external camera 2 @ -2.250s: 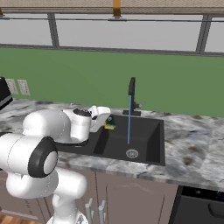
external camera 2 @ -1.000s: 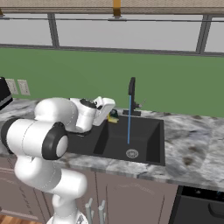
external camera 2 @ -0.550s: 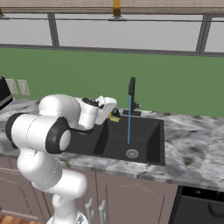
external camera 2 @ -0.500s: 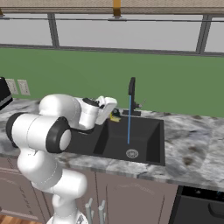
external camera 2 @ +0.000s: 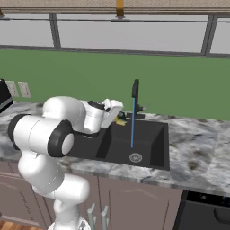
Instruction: Soak the sponge with water for a few seconds and then drop it inside the sink.
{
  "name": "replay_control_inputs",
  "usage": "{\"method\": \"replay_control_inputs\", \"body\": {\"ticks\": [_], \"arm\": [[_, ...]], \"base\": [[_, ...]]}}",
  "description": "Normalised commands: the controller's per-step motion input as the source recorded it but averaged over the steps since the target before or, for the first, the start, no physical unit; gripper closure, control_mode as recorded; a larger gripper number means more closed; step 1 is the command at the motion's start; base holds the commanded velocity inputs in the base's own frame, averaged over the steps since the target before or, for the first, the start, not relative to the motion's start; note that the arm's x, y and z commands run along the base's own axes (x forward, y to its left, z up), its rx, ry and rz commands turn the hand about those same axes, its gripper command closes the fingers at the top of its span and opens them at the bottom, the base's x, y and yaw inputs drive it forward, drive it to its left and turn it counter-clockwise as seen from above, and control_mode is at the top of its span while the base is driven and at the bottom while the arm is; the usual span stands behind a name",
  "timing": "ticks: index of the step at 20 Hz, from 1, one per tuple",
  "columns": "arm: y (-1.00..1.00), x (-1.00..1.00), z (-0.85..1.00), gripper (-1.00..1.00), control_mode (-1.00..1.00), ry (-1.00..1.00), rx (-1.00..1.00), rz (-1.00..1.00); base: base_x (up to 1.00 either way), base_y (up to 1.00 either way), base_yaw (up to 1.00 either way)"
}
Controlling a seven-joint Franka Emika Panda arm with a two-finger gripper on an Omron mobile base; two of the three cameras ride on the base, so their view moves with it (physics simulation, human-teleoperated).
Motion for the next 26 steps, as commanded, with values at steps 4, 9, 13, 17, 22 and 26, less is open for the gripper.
{"method": "replay_control_inputs", "body": {"ticks": [4,9,13,17,22,26], "arm": [[-0.02,0.09,-0.10,1.00,-1.00,0.00,0.00,-0.01],[0.00,0.11,-0.15,1.00,-1.00,0.00,0.00,-0.01],[0.00,0.10,-0.11,1.00,-1.00,0.00,0.00,-0.01],[-0.03,0.02,-0.02,1.00,-1.00,0.00,0.00,-0.01],[-0.05,0.06,0.00,1.00,-1.00,0.00,0.00,-0.02],[-0.08,0.18,-0.02,1.00,-1.00,0.00,-0.01,-0.03]], "base": [[0.00,0.00,0.00],[0.00,0.00,0.00],[0.00,0.00,0.00],[0.00,0.00,0.00],[0.00,0.00,0.00],[0.00,0.00,0.00]]}}
